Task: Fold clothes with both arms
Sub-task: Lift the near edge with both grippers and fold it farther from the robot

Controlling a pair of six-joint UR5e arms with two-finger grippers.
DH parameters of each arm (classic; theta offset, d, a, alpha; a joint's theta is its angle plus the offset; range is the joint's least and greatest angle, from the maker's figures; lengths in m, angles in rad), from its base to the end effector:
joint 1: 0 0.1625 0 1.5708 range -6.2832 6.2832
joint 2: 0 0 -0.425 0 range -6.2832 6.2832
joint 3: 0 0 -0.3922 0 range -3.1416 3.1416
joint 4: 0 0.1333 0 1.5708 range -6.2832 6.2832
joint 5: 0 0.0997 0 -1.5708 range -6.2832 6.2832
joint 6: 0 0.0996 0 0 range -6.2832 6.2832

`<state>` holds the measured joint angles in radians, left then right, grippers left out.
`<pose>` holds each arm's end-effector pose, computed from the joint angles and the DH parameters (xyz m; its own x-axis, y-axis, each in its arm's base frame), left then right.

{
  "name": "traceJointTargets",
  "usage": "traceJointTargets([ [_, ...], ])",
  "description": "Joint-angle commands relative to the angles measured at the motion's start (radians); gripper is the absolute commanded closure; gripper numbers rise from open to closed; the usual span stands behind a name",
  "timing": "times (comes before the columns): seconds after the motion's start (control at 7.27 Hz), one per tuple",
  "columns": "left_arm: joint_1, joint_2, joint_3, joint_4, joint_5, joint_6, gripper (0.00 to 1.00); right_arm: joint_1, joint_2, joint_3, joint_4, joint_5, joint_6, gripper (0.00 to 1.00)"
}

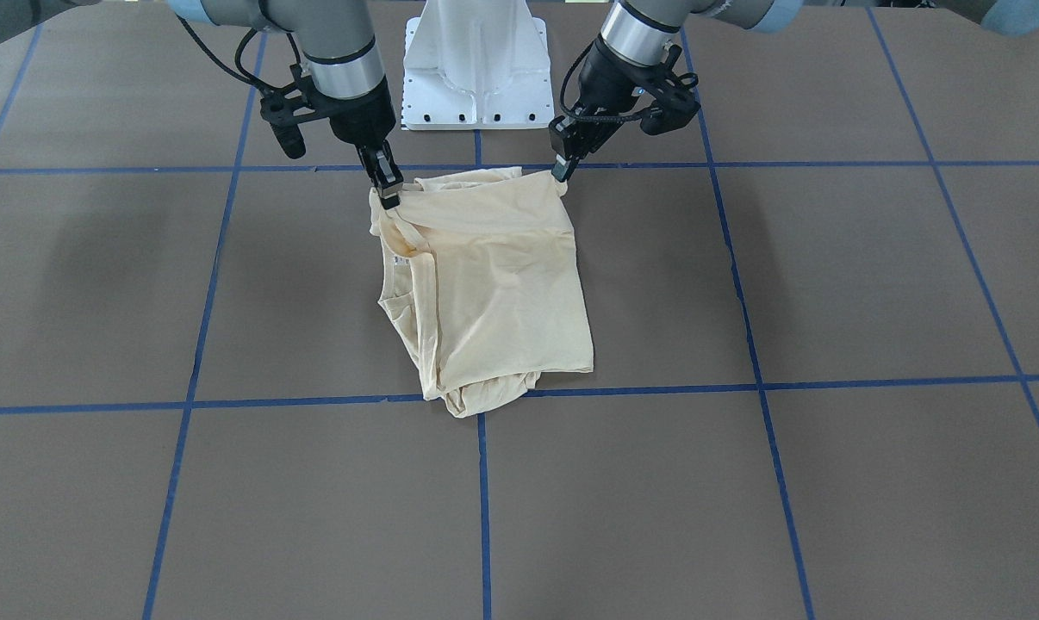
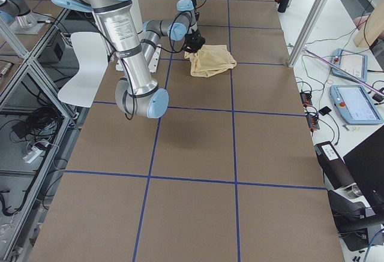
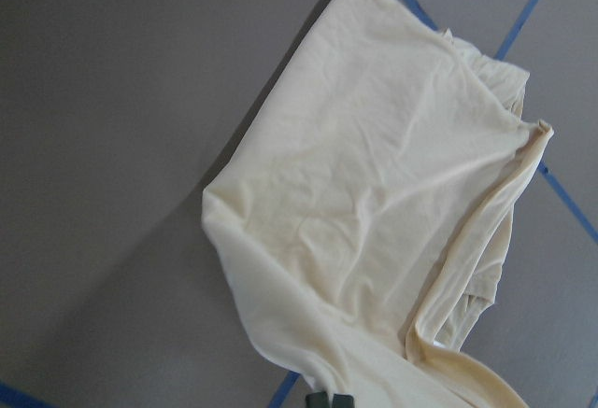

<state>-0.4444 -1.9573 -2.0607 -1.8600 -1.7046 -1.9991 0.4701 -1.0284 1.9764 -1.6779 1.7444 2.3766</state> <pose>0.4370 -0.3410 0.2020 0.1928 -0.5477 -0.8142 0.4347 0.7915 -0.4295 -0.4714 -0.3697 0.1991 0.1726 0.8847 0.4330 -0.6583 0.4306 -0.6174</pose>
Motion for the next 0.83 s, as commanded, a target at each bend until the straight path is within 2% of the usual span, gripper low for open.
traceJointTargets([
  [0.0, -0.049, -0.014, 0.059, -0.007, -0.001, 0.031, 1.00, 0.038, 0.112, -0.159, 0.001, 0.012, -0.045, 1.00],
  [0.14, -0.066, -0.020, 0.091, -0.024, 0.000, 0.031, 1.00, 0.053, 0.141, -0.219, 0.023, 0.011, -0.062, 1.00],
  [0.28, -0.082, -0.035, 0.138, -0.057, -0.001, 0.031, 1.00, 0.079, 0.142, -0.278, 0.123, 0.012, -0.065, 1.00],
  [0.41, -0.103, -0.044, 0.184, -0.094, -0.001, 0.031, 1.00, 0.090, 0.143, -0.327, 0.162, 0.012, -0.080, 1.00],
  [0.69, -0.151, -0.093, 0.296, -0.137, 0.000, 0.104, 1.00, 0.110, 0.158, -0.369, 0.170, 0.012, -0.135, 1.00],
])
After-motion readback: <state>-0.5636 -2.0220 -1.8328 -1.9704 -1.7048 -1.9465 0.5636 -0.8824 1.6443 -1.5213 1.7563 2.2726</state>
